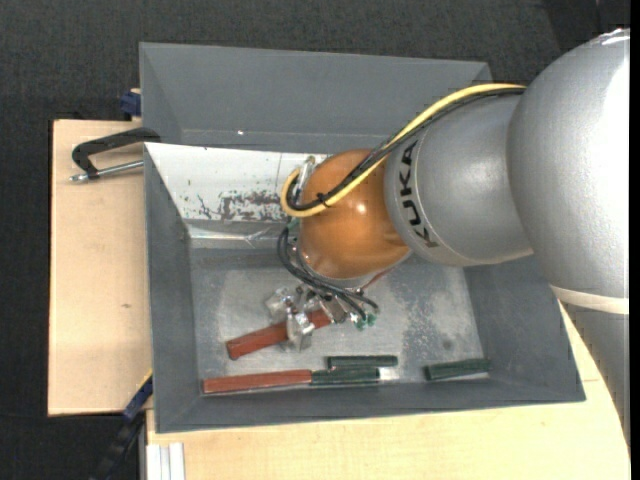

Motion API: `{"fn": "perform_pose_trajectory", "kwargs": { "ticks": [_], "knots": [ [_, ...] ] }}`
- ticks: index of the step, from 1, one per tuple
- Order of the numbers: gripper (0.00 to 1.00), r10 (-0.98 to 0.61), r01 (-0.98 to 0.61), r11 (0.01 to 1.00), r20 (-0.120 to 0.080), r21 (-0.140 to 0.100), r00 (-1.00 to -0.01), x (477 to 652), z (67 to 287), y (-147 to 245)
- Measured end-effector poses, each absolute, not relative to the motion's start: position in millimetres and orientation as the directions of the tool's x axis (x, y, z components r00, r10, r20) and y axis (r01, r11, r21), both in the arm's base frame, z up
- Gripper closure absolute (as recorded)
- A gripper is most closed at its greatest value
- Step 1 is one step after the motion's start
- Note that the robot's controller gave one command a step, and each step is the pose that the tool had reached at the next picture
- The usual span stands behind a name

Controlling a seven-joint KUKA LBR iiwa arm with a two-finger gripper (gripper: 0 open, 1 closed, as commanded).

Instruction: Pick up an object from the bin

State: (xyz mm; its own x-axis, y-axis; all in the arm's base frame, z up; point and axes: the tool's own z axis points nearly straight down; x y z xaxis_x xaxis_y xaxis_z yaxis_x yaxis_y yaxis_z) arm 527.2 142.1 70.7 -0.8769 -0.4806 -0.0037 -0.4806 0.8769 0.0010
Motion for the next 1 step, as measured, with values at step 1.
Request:
{"fn": "perform_pose_trajectory", "kwargs": {
  "ticks": [1],
  "knots": [
    [1.0,-0.486,-0.486,0.874,-0.002,0.002,-0.874,541.8,111.9,129.9]
  ]
}}
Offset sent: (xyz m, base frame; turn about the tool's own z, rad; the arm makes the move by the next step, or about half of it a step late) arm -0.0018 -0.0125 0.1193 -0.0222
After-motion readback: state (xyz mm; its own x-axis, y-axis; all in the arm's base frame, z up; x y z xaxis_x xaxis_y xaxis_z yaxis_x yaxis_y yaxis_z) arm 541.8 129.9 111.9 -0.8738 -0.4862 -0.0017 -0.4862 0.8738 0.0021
